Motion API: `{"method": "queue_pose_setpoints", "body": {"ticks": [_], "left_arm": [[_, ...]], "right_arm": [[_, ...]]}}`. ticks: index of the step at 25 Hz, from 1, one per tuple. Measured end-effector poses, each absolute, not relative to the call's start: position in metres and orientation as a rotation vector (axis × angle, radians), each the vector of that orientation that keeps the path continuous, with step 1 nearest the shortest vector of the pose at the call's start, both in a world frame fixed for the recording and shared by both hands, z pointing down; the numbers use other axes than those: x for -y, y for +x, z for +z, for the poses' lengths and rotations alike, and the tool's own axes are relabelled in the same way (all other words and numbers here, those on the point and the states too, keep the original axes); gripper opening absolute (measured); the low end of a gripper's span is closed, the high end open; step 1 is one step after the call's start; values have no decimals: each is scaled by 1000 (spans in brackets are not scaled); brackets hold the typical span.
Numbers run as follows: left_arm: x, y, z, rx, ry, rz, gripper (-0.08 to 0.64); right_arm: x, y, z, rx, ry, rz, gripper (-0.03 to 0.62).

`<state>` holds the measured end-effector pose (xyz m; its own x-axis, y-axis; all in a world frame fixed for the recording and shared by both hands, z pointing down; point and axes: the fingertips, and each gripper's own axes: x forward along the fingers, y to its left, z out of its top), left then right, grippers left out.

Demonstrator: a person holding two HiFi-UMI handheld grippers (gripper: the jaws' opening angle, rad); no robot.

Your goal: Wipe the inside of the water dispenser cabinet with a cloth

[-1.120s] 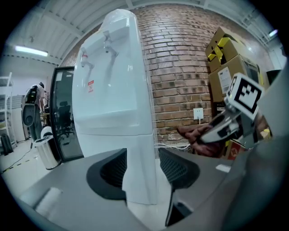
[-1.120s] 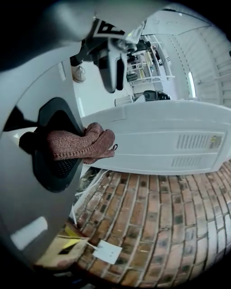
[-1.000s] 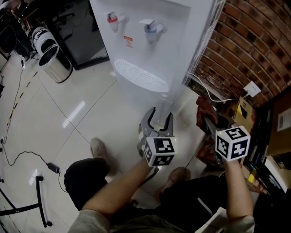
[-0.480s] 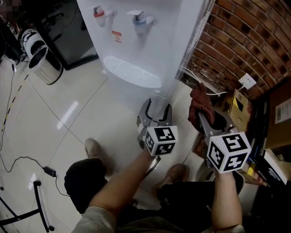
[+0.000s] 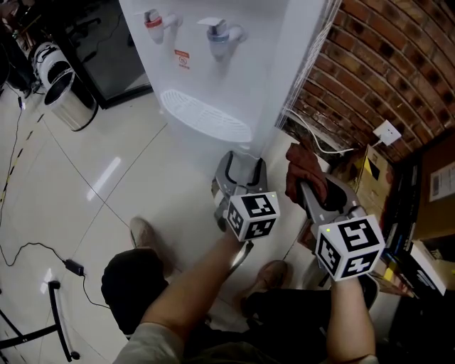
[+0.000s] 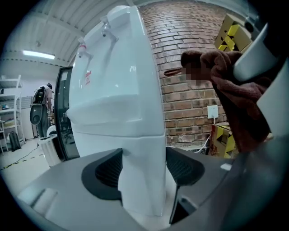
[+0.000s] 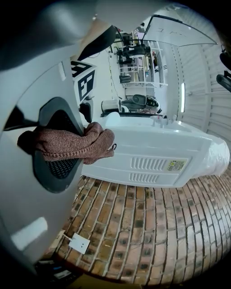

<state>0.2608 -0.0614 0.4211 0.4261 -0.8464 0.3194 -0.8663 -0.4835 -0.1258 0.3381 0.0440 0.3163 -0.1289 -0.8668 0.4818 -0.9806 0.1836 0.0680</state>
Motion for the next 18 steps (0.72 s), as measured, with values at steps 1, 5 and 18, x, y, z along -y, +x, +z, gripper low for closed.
{"method": "queue_pose_setpoints", "body": {"ticks": [1,5,18], "left_arm": [[61,260,421,1562,2602,531,301],[62,258,421,1533,2597,536,308],[26,208,420,1484,2615,624,305]], "right_arm": [[-43,337,315,2059,1735,372,112],[-44,332,310,2074,1740,371,112],[-41,297,291,2133,1690,290,114]]}}
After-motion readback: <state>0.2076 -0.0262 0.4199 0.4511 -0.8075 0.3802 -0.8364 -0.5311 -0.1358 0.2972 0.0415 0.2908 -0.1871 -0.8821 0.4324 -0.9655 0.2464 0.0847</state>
